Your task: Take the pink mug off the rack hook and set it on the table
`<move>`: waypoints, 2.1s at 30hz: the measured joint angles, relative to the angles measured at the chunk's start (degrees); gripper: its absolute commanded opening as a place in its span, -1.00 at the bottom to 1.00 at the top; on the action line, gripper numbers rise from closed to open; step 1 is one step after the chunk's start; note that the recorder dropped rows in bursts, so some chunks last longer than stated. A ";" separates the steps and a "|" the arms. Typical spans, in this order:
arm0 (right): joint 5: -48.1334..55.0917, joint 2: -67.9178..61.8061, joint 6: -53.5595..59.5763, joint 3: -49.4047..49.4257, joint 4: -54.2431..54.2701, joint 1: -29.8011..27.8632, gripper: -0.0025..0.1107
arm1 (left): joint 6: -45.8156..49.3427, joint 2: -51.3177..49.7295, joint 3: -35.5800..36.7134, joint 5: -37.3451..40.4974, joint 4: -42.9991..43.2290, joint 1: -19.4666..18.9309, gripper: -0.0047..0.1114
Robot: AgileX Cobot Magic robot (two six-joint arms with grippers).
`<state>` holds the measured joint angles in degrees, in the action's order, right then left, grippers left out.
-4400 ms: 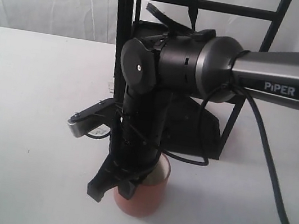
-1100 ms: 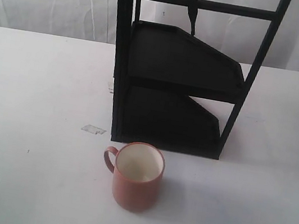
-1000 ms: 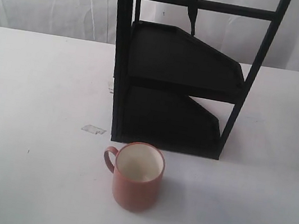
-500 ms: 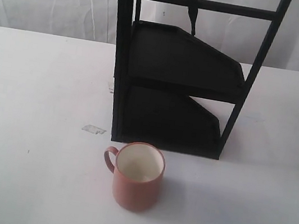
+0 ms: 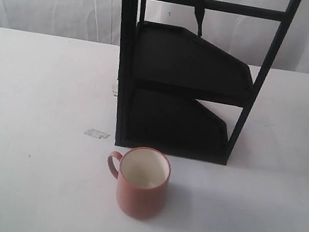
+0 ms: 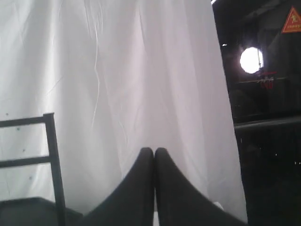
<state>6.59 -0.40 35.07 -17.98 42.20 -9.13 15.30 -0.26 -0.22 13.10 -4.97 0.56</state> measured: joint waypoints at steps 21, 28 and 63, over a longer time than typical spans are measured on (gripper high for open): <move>-7.47 0.04 -12.22 17.67 -24.18 10.06 -0.96 | 0.00 0.08 0.10 0.16 0.00 0.00 -0.92; 10.32 0.04 -34.66 17.98 -44.77 7.11 -0.96 | 0.00 0.08 0.10 0.16 0.03 0.00 -0.92; 12.03 0.04 -38.11 17.93 -51.16 6.90 -0.96 | 0.00 0.08 0.10 0.16 0.03 0.00 -0.92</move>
<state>18.62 -0.37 -3.04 -0.05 -8.96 -2.22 15.30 -0.17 -0.12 13.26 -4.94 0.56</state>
